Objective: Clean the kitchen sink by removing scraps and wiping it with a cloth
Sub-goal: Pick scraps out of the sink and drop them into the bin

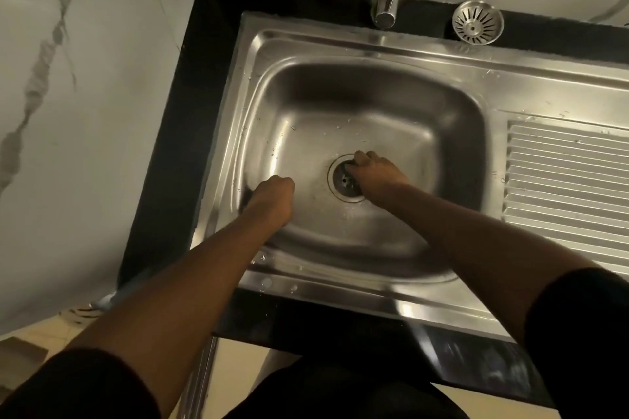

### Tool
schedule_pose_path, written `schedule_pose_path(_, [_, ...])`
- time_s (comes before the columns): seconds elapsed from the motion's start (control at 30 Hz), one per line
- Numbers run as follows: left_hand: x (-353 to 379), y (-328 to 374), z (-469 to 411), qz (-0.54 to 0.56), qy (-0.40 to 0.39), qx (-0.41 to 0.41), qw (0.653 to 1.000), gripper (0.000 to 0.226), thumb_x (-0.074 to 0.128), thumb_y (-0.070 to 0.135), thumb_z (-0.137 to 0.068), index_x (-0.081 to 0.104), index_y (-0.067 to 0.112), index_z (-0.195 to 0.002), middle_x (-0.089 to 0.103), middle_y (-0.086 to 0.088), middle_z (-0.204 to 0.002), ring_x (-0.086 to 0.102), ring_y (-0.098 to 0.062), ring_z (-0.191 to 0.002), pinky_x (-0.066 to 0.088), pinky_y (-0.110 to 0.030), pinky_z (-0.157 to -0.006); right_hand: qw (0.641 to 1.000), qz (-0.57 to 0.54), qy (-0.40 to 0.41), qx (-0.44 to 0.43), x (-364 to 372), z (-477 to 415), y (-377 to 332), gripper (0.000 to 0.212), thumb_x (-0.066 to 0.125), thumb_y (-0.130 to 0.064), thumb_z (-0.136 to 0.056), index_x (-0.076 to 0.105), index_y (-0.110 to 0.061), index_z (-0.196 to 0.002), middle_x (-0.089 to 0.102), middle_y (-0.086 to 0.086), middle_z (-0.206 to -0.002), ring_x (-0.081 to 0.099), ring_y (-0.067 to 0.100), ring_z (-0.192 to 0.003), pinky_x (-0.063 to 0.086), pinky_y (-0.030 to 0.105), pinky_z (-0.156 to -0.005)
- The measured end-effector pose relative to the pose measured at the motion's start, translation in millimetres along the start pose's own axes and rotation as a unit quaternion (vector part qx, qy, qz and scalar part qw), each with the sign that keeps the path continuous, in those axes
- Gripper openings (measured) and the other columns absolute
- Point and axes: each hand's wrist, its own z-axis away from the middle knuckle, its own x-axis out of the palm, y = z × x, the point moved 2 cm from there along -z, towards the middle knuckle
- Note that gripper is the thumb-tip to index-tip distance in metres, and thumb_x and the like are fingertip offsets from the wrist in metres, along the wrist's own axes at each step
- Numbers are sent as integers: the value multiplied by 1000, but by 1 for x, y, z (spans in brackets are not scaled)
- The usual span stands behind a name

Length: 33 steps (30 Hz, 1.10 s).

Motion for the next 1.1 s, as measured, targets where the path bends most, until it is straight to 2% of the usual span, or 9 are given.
schedule_pose_path(0.1, [6, -1, -5, -41, -18, 6, 999, 25, 57, -7, -90, 63, 3, -112, 65, -19, -125, 67, -38, -115, 53, -38, -89, 997, 58, 7, -59, 7, 0, -5, 54, 71, -17, -92, 56, -17, -144, 47, 9, -146, 50, 29, -131, 50, 42, -105])
schedule_pose_path(0.23, [14, 1, -12, -65, -23, 31, 997, 32, 52, -8, -91, 62, 1, -121, 62, -20, -129, 65, -39, -121, 54, -43, -97, 993, 90, -18, -71, 19, 6, -4, 59, 60, -21, -95, 46, -16, -152, 34, 10, -162, 43, 30, -144, 38, 43, -116])
schedule_pose_path(0.37, [22, 5, -13, -99, -25, 49, 994, 38, 54, -9, -93, 62, 2, -128, 61, -19, -134, 62, -38, -125, 52, -42, -100, 995, 77, -28, -61, 30, 12, -3, 60, 51, -31, -101, 39, -12, -156, 44, 11, -158, 49, 29, -141, 31, 43, -121])
schedule_pose_path(0.5, [28, 9, -14, -112, -25, 61, 991, 38, 55, -5, -95, 62, 5, -131, 60, -17, -137, 60, -37, -128, 50, -40, -103, 995, 75, -5, -68, 26, 13, -10, 31, 59, -21, -94, 70, -13, -122, 73, 10, -117, 71, 30, -104, 54, 39, -91])
schedule_pose_path(0.57, [29, 11, -15, -114, -22, 65, 991, 37, 55, -4, -95, 62, 6, -130, 60, -16, -137, 61, -36, -127, 50, -40, -102, 997, 48, -8, -52, 24, 15, -14, 28, 63, -10, -90, 72, -14, -116, 75, 11, -111, 74, 33, -98, 57, 38, -79])
schedule_pose_path(0.67, [30, 11, -16, -107, -27, 62, 992, 36, 55, -2, -96, 62, 7, -130, 60, -16, -137, 62, -36, -127, 50, -40, -100, 999, -10, -22, -30, 23, 16, -16, 37, 60, -1, -91, 69, -15, -124, 73, 14, -119, 73, 34, -105, 58, 39, -80])
schedule_pose_path(0.9, [18, 3, -15, 6, -48, 9, 999, 30, 77, 3, -84, 70, 5, -113, 70, -18, -119, 72, -37, -107, 50, -35, -74, 966, -257, 5, 28, 16, 13, -35, 23, 63, -14, -99, 79, -17, -116, 77, 8, -113, 71, 27, -101, 54, 30, -88])
schedule_pose_path(1.0, [5, 0, -20, 59, -16, -16, 998, 26, 74, 1, -86, 73, 5, -112, 71, -17, -116, 72, -36, -104, 60, -39, -83, 942, -332, -36, 14, 17, 12, -57, 21, 73, -12, -93, 80, -14, -112, 78, 6, -110, 68, 16, -95, 54, 28, -84])
schedule_pose_path(1.1, [-3, -2, -23, 72, 10, -24, 997, 22, 70, -1, -89, 74, 5, -109, 71, -15, -114, 72, -34, -100, 62, -41, -87, 949, -307, -67, 20, 26, 9, -79, 25, 76, -12, -90, 78, -10, -114, 76, 10, -111, 70, 23, -97, 53, 27, -80])
